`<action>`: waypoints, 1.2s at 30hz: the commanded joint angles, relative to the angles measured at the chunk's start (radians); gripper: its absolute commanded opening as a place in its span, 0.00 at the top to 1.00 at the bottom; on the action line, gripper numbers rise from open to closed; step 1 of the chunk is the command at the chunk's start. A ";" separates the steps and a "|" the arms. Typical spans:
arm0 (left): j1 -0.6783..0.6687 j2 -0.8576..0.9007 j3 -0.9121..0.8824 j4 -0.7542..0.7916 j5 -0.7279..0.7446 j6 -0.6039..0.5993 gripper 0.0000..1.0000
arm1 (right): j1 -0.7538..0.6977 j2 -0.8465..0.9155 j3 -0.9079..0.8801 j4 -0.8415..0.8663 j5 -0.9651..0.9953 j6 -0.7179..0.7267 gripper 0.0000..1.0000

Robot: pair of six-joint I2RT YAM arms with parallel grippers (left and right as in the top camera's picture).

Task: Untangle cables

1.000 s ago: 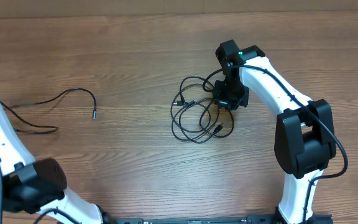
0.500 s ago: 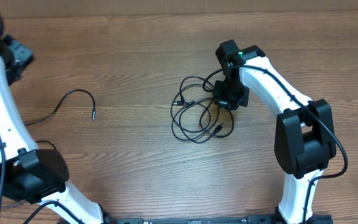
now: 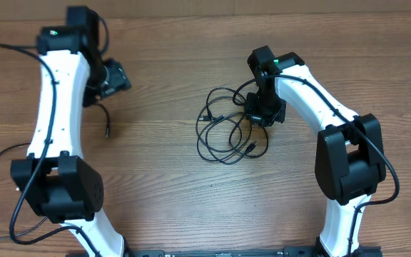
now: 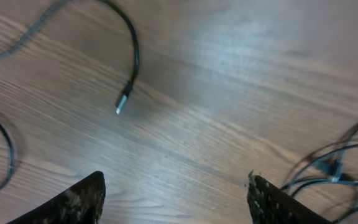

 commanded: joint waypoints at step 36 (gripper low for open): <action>-0.010 0.039 -0.564 0.592 -0.274 -0.019 0.24 | -0.003 -0.025 0.001 -0.029 0.007 -0.003 0.91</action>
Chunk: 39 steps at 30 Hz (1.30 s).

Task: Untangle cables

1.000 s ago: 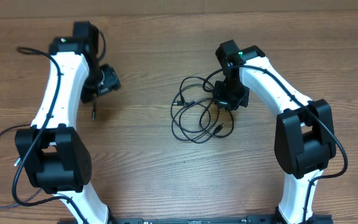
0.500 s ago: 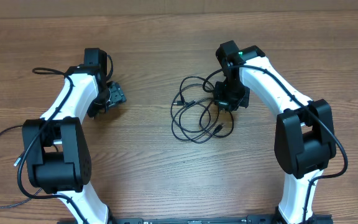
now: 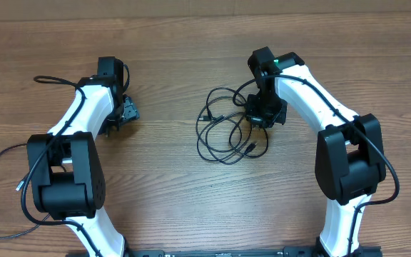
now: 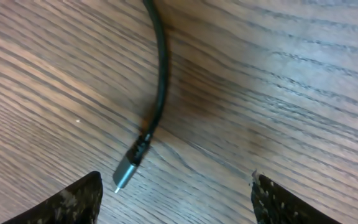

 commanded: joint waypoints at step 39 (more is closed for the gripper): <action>0.091 0.016 -0.074 -0.029 -0.058 0.001 0.92 | -0.002 -0.025 0.001 -0.004 0.006 -0.003 0.91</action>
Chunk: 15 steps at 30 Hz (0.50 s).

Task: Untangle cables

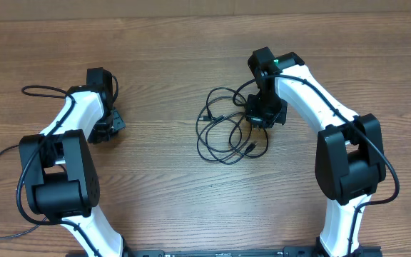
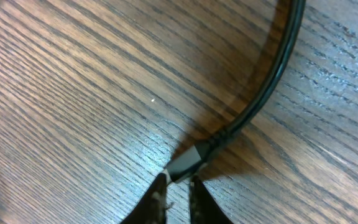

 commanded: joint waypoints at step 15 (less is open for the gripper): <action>0.207 0.012 0.161 -0.129 0.043 0.011 0.96 | -0.003 -0.025 0.001 -0.002 0.007 -0.003 0.91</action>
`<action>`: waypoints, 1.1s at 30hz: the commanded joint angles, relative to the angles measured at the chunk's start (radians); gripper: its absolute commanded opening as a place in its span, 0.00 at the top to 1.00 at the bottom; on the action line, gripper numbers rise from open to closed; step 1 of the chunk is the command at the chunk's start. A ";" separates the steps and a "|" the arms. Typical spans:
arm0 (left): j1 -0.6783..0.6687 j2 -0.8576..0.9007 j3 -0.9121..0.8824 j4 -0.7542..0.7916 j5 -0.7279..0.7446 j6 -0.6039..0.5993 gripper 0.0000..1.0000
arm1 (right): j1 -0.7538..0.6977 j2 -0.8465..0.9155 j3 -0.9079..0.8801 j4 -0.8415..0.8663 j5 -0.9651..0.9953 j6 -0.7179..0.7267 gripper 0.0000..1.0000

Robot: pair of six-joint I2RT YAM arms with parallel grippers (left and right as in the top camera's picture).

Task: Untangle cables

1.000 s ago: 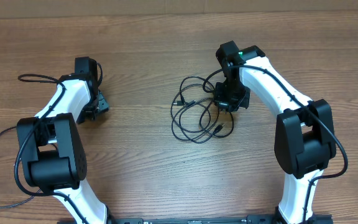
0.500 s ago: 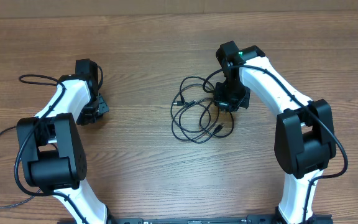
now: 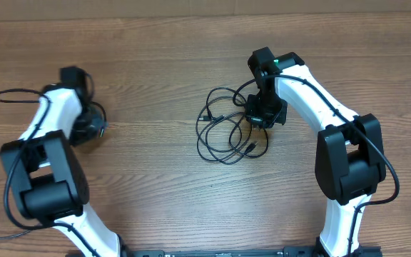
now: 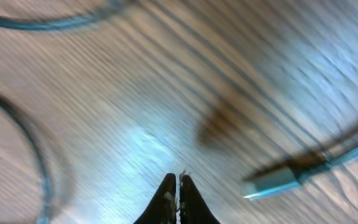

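Observation:
A tangle of thin black cables (image 3: 228,133) lies on the wooden table, right of the middle. My right gripper (image 3: 264,114) sits low at the tangle's right edge; its jaws are hidden under the wrist. At the far left my left gripper (image 3: 85,130) is down near the table. In the blurred left wrist view that gripper (image 4: 178,181) is shut with nothing between its fingertips. A separate dark cable's silver plug (image 4: 271,182) lies just to their right, apart from them, and its cord (image 4: 347,151) runs off right.
Other dark cable stretches cross the left wrist view at the top left (image 4: 55,23) and along the left edge (image 4: 35,155). The arms' own black leads (image 3: 13,94) trail over the table's left side. The arm bases stand at the front edge.
My left arm has swung further left. Its jaws, then nearly shut at the plug's tip, are now fully shut with the plug lying free to their right. The right arm has not moved.
My left gripper stood open, high above a loose cable end left of the tangle. Then it was open, close over the plug. Then it was nearly shut at the plug's tip, and now it is shut further left without the plug. The right gripper stayed at the tangle.

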 commanded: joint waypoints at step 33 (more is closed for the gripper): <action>-0.018 0.008 -0.050 0.218 0.262 0.243 0.27 | -0.002 -0.025 0.001 -0.005 0.006 -0.003 0.94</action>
